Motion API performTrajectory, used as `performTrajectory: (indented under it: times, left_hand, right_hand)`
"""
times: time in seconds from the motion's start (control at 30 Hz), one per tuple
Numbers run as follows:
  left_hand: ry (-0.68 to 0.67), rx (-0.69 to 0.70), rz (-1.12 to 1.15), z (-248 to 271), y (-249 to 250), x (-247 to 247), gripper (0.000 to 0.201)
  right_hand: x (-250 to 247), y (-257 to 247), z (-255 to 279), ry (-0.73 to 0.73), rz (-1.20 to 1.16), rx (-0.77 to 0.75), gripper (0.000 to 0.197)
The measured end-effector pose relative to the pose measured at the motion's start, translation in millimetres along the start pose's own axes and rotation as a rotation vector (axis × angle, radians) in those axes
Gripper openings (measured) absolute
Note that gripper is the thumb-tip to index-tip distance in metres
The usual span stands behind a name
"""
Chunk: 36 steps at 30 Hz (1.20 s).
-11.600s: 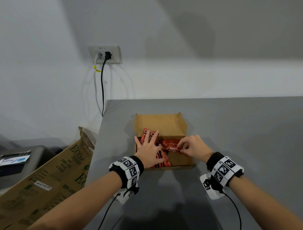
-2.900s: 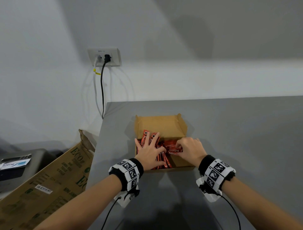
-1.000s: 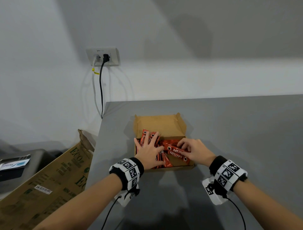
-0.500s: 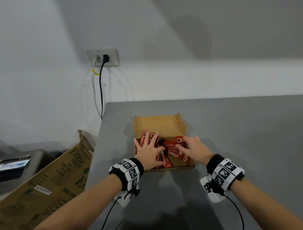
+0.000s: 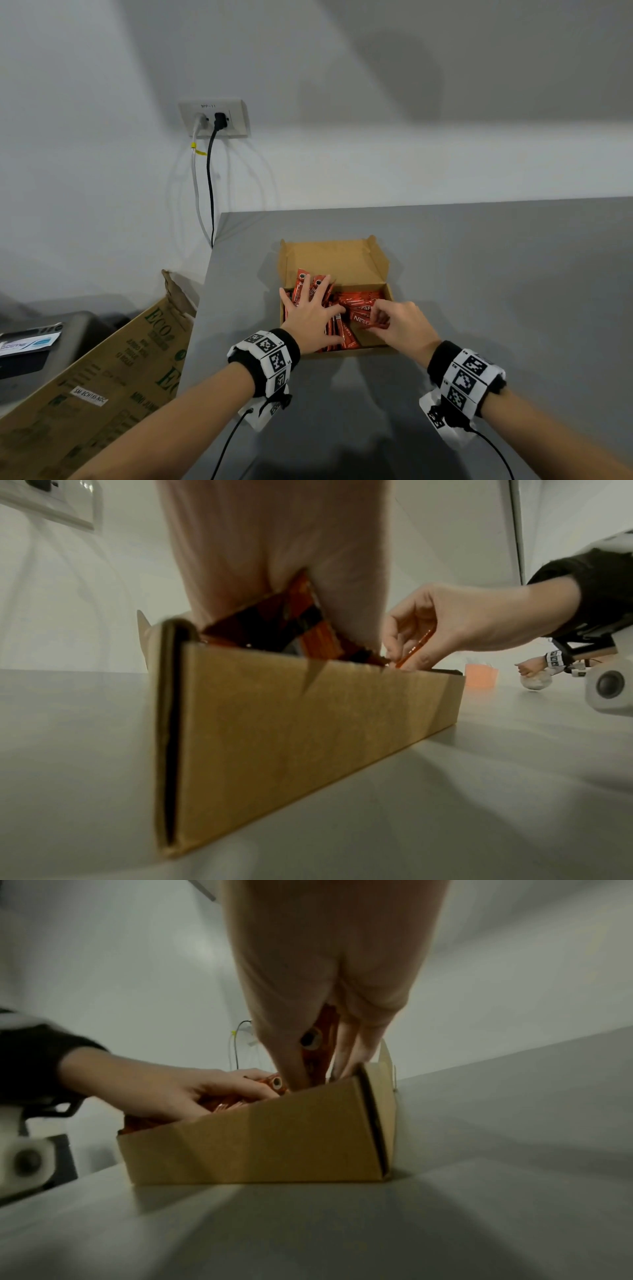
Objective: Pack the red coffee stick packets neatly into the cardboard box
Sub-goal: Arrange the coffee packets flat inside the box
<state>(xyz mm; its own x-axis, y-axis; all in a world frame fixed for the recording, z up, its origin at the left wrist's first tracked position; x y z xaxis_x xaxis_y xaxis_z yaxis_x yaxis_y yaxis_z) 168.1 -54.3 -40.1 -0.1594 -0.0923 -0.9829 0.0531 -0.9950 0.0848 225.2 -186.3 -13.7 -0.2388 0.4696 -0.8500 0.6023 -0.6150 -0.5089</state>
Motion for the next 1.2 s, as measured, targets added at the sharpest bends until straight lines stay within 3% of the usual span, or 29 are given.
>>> performTrajectory:
  times: [0.07, 0.2, 0.43, 0.73, 1.03, 1.1, 1.2]
  left_hand:
    - [-0.005, -0.002, 0.002, 0, 0, 0, 0.058]
    - [-0.005, -0.003, 0.012, 1, 0, 0, 0.057]
    - [0.001, -0.003, 0.004, 0, 0, 0, 0.057]
    - [0.011, 0.002, 0.018, 1, 0, -2, 0.056]
    - [0.026, 0.014, -0.016, 0, 1, -1, 0.069]
    - [0.022, 0.013, -0.029, 0, 0, 0, 0.067]
    - [0.023, 0.012, -0.028, 1, 0, -1, 0.067]
  right_hand:
    - [2, 0, -1, -0.024, 0.193, -0.020, 0.009]
    - [1, 0, -5, -0.072, 0.312, 0.030, 0.013]
    - [9, -10, -14, -0.105, 0.311, 0.025, 0.012]
    - [11, -14, -22, -0.148, 0.431, -0.003, 0.029]
    - [17, -15, -23, -0.178, 0.367, -0.029, 0.015]
    - [14, -16, -22, -0.177, 0.414, -0.042, 0.008]
    - [14, -18, -19, -0.185, 0.546, -0.083, 0.016]
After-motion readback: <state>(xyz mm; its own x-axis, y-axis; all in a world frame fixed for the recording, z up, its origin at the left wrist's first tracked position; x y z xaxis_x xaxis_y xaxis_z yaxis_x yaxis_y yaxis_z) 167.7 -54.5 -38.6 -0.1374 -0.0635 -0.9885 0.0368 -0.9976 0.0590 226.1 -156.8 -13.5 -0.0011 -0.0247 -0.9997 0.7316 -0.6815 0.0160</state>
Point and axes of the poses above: each hand's wrist, its own z-axis away from the middle knuckle, its own x-axis out of the palm, y = z × x, the point moved 8 cm from there along -z, towards the middle knuckle, and after that the axes turned 8 degrees about y, right-handed, at the moved point
